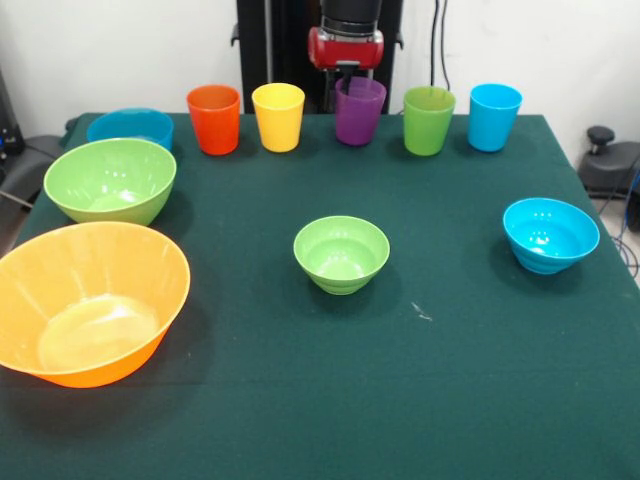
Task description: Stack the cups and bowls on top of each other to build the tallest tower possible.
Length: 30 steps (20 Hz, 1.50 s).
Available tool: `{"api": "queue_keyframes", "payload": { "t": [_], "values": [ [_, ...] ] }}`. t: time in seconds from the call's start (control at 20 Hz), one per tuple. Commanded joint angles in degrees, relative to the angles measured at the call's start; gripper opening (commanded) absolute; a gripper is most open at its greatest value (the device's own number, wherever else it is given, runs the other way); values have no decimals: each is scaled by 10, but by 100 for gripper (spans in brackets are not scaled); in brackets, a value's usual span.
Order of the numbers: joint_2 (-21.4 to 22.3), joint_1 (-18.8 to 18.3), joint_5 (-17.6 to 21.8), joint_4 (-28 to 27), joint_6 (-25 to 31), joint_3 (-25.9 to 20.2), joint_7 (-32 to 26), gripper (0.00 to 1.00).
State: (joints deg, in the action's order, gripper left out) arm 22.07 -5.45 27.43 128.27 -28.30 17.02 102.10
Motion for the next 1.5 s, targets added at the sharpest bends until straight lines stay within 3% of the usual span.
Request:
{"api": "queue_keyframes", "payload": {
  "t": [0.05,0.25,0.45,0.65,0.95,1.35,1.5],
  "values": [
    [-20,-8,-36,-57,6,-55,99,0],
    [1,-32,-12,-44,24,-85,101,0],
    [69,-63,2,-9,67,-118,101,0],
    [144,-104,6,20,148,-166,83,0],
    [233,-151,-25,54,255,-241,62,0],
    [325,-207,-57,91,357,-319,39,0],
    [335,-211,-67,84,377,-330,35,0]
  ]
}}
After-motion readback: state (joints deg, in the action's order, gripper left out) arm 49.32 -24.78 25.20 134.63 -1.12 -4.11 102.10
